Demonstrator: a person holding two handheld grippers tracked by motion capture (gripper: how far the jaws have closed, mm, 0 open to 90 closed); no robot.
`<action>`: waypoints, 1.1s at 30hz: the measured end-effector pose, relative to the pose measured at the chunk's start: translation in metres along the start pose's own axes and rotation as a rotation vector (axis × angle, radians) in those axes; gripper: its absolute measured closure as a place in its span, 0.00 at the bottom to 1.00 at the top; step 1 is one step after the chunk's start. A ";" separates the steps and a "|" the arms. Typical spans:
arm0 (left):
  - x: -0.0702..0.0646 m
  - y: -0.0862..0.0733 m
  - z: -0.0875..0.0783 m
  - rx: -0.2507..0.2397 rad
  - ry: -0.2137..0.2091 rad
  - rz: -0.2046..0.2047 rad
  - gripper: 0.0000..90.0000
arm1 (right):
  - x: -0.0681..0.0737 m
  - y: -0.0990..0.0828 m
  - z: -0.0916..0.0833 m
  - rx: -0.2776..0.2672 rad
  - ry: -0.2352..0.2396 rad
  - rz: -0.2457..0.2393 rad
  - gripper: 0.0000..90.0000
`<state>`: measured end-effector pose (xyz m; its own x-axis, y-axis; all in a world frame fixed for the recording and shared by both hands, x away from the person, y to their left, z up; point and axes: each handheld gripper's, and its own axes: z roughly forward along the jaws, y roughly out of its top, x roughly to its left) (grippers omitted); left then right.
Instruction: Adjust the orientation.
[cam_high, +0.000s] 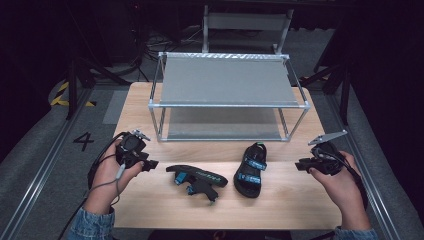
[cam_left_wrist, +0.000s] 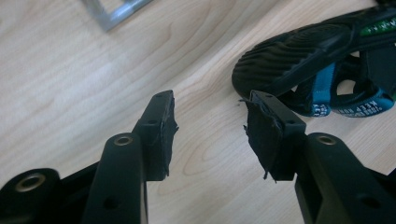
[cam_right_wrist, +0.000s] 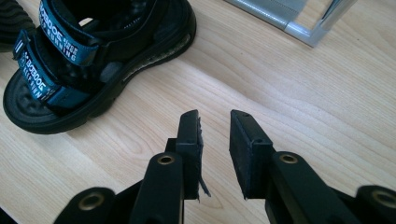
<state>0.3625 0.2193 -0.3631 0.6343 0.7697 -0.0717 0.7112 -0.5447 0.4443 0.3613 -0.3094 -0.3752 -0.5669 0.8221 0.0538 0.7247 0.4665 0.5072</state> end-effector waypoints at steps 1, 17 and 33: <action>-0.002 0.001 0.000 -0.008 0.005 0.014 0.57 | 0.000 0.000 0.000 -0.004 0.000 0.001 0.82; -0.041 0.026 0.005 -0.027 -0.134 0.207 0.98 | 0.002 -0.013 -0.004 -0.016 -0.014 -0.005 0.80; -0.059 0.038 0.033 -0.001 -0.171 0.263 0.97 | 0.006 -0.016 0.003 -0.011 0.008 -0.029 0.78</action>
<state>0.3617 0.1422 -0.3715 0.8384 0.5353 -0.1030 0.5156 -0.7173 0.4687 0.3478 -0.3107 -0.3858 -0.5909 0.8055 0.0452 0.7034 0.4869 0.5178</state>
